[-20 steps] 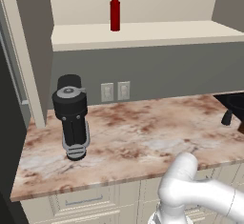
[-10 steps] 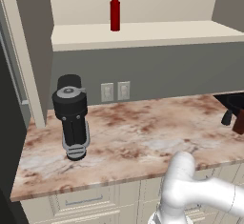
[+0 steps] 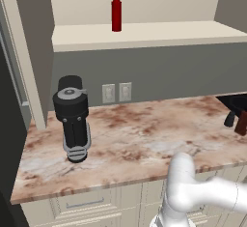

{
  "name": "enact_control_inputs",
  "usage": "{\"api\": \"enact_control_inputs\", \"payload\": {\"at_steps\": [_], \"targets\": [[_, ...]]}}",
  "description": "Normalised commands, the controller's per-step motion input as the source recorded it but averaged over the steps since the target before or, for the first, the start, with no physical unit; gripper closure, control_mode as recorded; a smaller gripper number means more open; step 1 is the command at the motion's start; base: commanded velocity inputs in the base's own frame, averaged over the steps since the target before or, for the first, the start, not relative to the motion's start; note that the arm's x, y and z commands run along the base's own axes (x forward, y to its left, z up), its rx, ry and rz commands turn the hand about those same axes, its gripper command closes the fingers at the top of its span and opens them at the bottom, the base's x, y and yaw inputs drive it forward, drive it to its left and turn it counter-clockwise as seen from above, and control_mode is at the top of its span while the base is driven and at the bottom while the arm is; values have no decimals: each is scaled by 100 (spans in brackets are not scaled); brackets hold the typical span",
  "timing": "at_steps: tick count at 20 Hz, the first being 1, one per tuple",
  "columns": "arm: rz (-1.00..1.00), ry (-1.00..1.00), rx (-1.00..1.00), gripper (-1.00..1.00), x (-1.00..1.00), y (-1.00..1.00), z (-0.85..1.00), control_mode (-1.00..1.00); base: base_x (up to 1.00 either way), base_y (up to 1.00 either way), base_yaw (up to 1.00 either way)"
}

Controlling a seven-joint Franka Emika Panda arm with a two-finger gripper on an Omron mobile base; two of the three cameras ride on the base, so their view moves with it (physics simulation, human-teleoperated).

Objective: Collect the paprika, ketchup, and shaker from the cabinet and place them next to the stove.

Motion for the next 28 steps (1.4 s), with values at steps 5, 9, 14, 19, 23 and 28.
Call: {"api": "enact_control_inputs", "payload": {"at_steps": [5, 9, 14, 19, 23, 28], "targets": [[0, 0, -1, 100, 16, -24, -30, -100, 0, 0, 0], [0, 0, 0, -100, -4, -7, -32, -100, 0, 0, 0], [0, 0, 0, -100, -2, 1, -15, -100, 0, 0, 0], [0, 0, 0, -100, -2, 1, 1, -100, 0, 0, 0], [0, 0, 0, -100, -12, 0, 12, -100, 0, 0, 0], [-2, 0, 0, -100, -18, 0, 28, -100, 0, 0, 0]]}}
